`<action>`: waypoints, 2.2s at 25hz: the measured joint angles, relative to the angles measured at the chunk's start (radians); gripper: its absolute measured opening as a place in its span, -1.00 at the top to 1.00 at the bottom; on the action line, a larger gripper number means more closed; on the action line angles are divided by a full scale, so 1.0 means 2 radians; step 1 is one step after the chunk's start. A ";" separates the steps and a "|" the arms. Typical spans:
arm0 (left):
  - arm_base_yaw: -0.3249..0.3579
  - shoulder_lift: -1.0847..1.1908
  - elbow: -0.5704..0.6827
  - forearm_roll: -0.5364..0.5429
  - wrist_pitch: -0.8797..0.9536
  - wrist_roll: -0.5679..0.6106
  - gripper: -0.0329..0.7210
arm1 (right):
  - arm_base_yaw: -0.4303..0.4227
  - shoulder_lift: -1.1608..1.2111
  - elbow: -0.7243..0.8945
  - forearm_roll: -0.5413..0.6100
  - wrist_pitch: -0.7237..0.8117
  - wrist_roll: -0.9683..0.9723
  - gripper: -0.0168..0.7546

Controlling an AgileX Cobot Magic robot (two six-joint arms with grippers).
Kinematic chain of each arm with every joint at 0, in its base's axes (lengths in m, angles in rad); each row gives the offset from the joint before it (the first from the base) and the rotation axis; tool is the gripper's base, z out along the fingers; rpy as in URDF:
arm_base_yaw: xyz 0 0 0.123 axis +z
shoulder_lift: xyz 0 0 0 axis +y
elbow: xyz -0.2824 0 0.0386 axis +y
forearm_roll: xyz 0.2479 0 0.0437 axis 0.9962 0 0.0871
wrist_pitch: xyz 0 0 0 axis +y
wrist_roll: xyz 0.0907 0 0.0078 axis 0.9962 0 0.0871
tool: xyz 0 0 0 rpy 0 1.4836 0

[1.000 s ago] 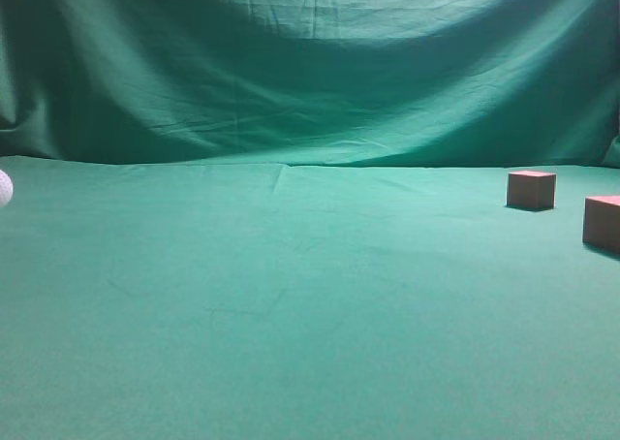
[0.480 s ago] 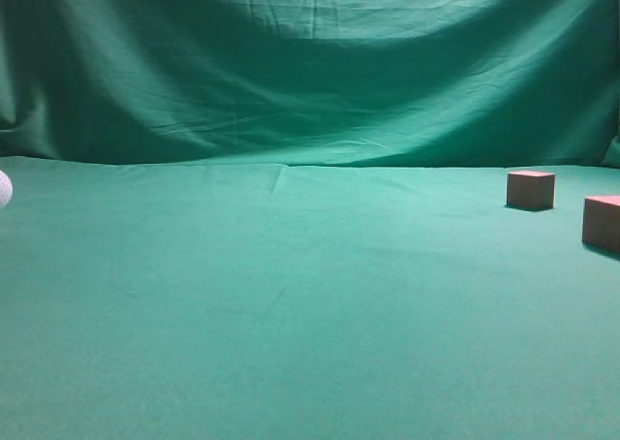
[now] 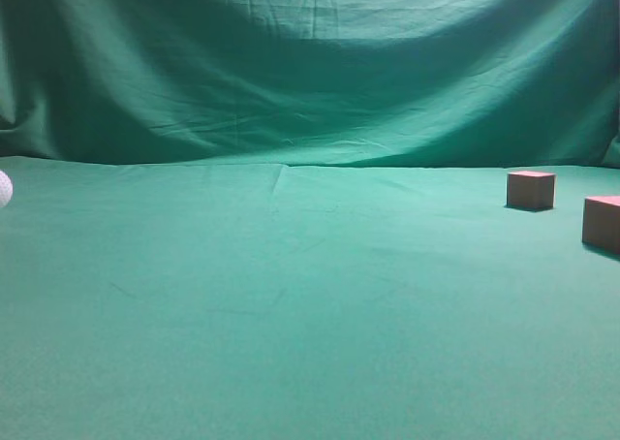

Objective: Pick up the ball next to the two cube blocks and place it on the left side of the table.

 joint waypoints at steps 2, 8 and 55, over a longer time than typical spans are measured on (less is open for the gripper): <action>0.000 0.000 0.000 0.000 0.000 0.000 0.91 | 0.000 -0.037 0.029 0.003 0.006 0.000 0.96; 0.000 0.000 0.000 0.000 0.000 0.000 0.91 | 0.000 -0.107 0.072 -0.001 0.026 0.001 0.96; 0.000 0.000 0.000 0.000 0.000 0.000 0.91 | -0.148 -0.535 0.509 -0.078 -0.178 0.027 0.96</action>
